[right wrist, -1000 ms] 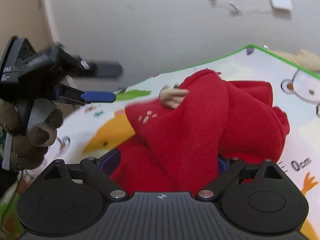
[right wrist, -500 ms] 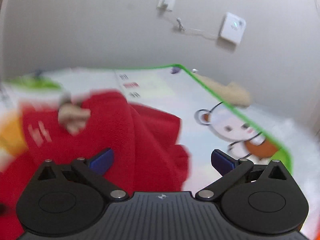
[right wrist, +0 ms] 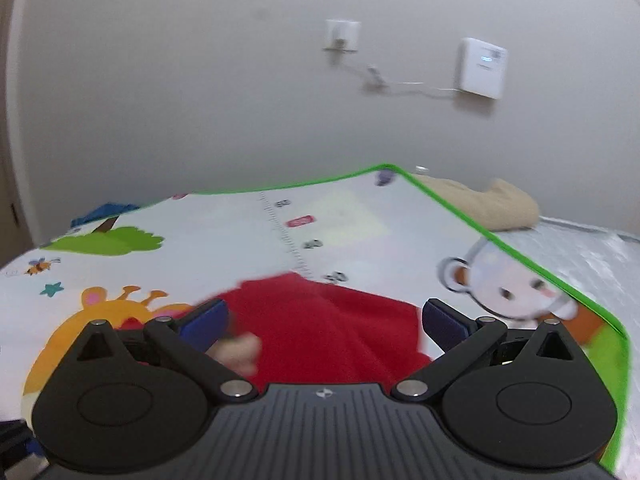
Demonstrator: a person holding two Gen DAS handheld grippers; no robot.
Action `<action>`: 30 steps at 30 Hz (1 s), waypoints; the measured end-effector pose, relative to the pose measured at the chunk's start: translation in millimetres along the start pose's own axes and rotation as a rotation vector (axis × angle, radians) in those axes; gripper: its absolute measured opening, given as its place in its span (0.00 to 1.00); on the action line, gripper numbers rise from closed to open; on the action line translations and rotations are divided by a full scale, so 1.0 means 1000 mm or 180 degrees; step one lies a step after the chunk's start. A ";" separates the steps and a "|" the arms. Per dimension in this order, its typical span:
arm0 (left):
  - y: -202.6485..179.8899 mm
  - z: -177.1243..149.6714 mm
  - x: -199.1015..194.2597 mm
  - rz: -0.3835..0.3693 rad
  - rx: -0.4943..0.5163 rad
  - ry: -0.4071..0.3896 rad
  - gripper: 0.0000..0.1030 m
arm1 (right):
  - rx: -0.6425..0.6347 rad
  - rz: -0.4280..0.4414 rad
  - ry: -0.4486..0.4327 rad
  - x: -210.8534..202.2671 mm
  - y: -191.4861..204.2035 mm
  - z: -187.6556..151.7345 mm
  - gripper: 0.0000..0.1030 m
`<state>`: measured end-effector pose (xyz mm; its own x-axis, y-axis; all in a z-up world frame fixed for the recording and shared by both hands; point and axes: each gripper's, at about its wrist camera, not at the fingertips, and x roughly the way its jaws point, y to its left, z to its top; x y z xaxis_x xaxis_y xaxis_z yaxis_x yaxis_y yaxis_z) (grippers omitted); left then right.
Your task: Fold clothes
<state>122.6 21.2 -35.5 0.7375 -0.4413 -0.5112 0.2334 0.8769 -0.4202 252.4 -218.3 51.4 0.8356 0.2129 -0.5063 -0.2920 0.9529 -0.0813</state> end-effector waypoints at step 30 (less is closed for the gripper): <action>0.000 -0.002 -0.003 -0.0034 -0.0040 -0.0011 1.00 | -0.0808 0.0208 0.0058 -0.012 0.054 -0.067 1.00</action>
<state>119.1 21.9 -34.8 0.7373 -0.4500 -0.5039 0.2335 0.8696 -0.4350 195.0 -184.4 -4.4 0.8033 0.2660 -0.5328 -0.4543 0.8522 -0.2596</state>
